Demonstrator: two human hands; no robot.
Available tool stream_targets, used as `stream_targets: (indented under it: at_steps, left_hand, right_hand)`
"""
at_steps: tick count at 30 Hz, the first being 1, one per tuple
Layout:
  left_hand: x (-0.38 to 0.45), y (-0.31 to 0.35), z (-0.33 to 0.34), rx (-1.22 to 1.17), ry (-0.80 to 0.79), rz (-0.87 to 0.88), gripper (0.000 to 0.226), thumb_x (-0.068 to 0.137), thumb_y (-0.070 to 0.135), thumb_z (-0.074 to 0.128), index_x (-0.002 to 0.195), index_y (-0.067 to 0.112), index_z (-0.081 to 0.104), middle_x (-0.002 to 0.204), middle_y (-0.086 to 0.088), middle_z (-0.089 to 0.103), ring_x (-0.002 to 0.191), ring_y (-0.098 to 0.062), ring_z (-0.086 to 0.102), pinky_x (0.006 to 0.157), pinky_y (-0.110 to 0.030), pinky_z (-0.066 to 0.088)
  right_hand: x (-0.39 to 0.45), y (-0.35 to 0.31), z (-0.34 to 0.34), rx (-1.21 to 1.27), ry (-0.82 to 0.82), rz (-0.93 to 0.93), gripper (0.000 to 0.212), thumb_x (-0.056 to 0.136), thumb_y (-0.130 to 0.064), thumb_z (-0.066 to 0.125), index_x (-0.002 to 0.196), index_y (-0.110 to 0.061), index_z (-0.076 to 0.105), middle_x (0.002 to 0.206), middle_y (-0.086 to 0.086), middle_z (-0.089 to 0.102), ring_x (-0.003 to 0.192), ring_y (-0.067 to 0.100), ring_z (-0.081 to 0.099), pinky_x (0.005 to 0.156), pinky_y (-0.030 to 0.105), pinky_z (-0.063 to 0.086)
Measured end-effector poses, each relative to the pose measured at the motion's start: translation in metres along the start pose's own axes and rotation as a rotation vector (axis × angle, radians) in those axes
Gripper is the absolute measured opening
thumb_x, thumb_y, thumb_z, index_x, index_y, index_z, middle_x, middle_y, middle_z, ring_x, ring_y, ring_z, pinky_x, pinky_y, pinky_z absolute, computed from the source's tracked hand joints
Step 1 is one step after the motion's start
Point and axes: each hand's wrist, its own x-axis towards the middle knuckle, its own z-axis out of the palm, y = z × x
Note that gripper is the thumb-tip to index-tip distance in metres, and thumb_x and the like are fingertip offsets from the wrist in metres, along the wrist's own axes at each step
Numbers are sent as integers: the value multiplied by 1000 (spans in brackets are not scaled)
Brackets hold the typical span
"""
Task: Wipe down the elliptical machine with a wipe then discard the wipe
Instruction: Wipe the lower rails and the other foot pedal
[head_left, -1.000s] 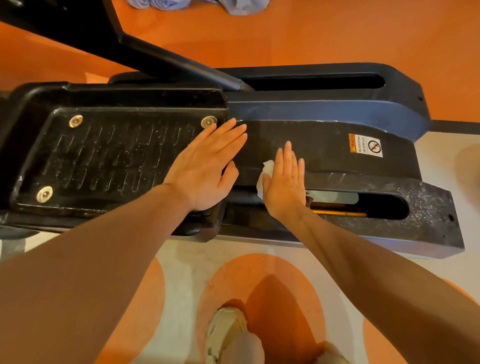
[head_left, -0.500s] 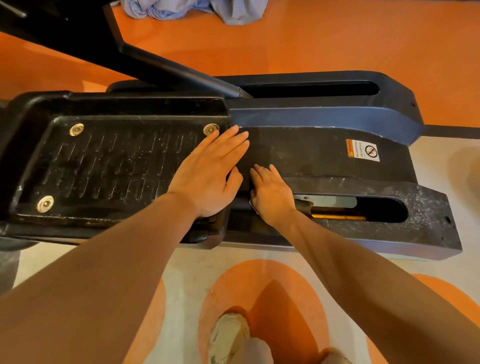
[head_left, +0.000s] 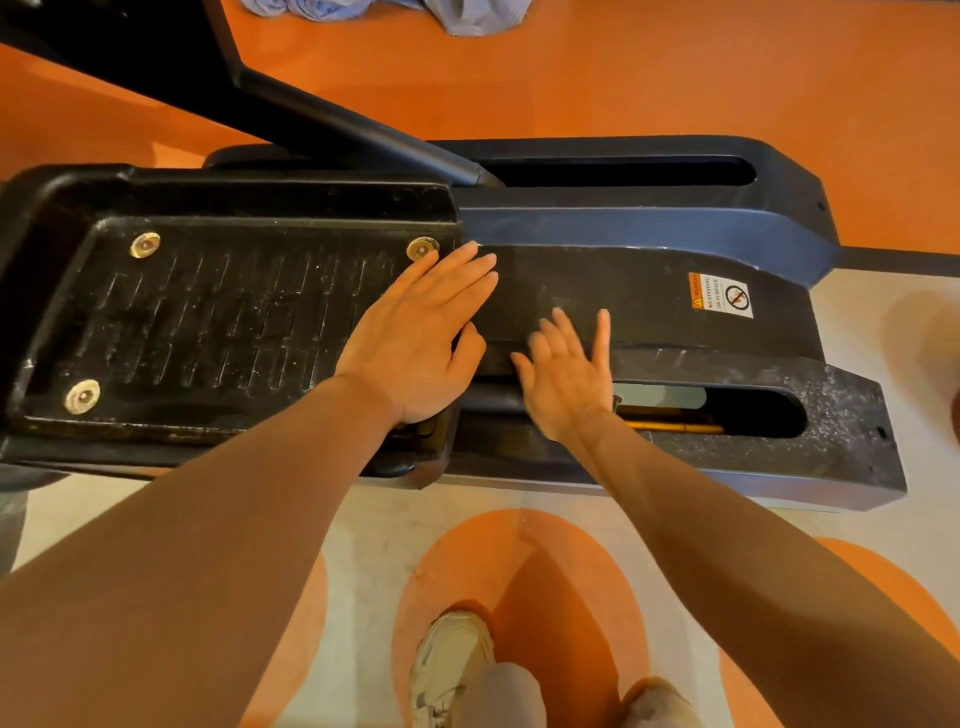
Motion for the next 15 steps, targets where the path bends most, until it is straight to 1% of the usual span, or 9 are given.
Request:
stream_targets:
  at_steps: [3,6,7,9,11,13,15]
  left_hand:
    - [0,0,0,-4,1,0,74,88,41,8,152,14,34,162,1,24,152,-12,10,125,-33,3]
    - [0,0,0,-9,6,1,75,88,41,9,152,14,35,162,0,26,152,-12,10,125,-35,5]
    - [0,0,0,-11,10,5,74,89,41,10,152,13,36,162,0,26,152,-12,11,125,-35,6]
    - [0,-1,1,-8,17,12,72,89,40,12,151,13,37,161,0,28,151,-12,12,125,-36,8]
    - [0,-1,1,-2,21,13,72,90,40,12,151,12,38,161,-1,28,151,-13,12,125,-39,10]
    - [0,-2,1,-1,20,15,71,90,40,12,151,12,38,161,-2,29,151,-14,13,124,-41,12]
    - [0,-2,1,-5,21,21,70,91,39,13,150,12,39,160,-2,30,151,-15,14,124,-41,12]
  right_hand:
    - [-12,22,3,-44,-36,110,59,103,-46,7,145,-20,39,160,2,24,151,22,0,113,63,-15]
    - [-11,10,-2,6,-94,165,62,102,-50,5,152,-19,25,163,4,11,150,26,-11,110,66,-19]
    - [-8,0,-4,16,-119,136,63,102,-51,5,154,-18,19,164,4,5,149,27,-15,109,66,-20]
    - [0,-23,-5,-5,-137,15,66,101,-53,4,156,-16,7,164,5,-5,148,27,-21,111,64,-18]
    - [6,-39,-6,-17,-161,-71,68,101,-54,2,156,-15,-1,164,6,-9,147,27,-23,113,61,-18]
    - [8,-41,-4,-11,-169,-83,68,100,-55,2,156,-15,-3,164,5,-10,147,25,-23,112,59,-21]
    - [2,-29,0,-26,-130,-67,68,100,-55,3,156,-16,-3,164,3,-7,148,22,-19,113,58,-20]
